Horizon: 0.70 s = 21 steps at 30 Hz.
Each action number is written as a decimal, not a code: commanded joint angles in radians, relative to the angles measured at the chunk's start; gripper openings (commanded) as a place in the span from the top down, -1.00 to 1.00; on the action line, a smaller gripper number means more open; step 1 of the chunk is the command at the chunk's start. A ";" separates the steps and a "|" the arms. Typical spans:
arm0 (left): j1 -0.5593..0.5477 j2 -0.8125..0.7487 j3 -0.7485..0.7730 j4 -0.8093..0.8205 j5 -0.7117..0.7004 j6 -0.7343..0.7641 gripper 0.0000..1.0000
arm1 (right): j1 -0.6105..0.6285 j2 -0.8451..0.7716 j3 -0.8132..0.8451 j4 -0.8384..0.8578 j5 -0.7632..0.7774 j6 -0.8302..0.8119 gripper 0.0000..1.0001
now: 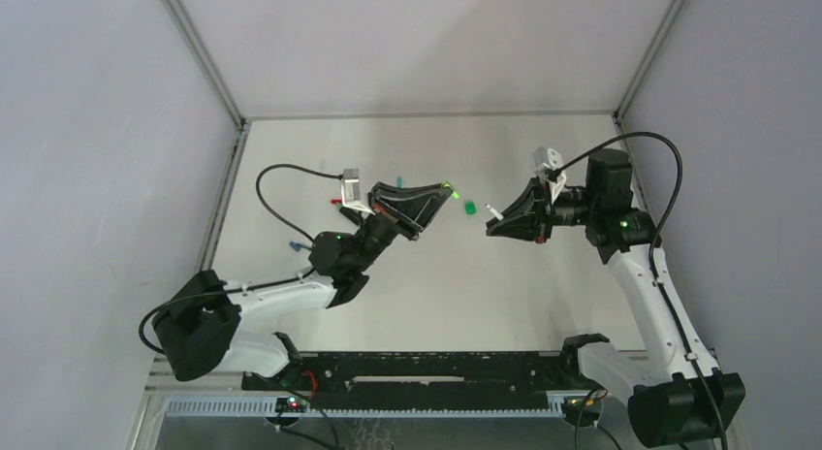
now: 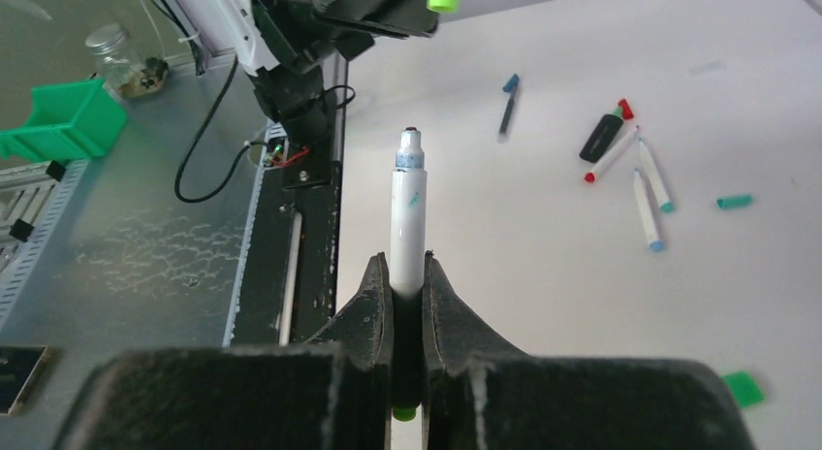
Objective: Insert the pens into the pen caps
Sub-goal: Insert the pen cap onto the pen.
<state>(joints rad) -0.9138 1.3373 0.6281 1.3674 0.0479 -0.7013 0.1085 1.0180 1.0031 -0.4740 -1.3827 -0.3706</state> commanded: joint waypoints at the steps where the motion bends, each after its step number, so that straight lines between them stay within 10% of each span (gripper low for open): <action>1: -0.004 0.005 0.054 0.050 -0.022 -0.044 1.00 | 0.035 -0.018 0.028 0.053 -0.017 0.132 1.00; 21: -0.021 0.108 0.141 0.068 0.087 -0.125 1.00 | 0.105 0.039 -0.004 0.212 -0.014 0.354 1.00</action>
<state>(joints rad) -0.9211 1.4273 0.7132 1.3834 0.1131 -0.8131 0.2020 1.0538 1.0012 -0.3214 -1.4136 -0.0780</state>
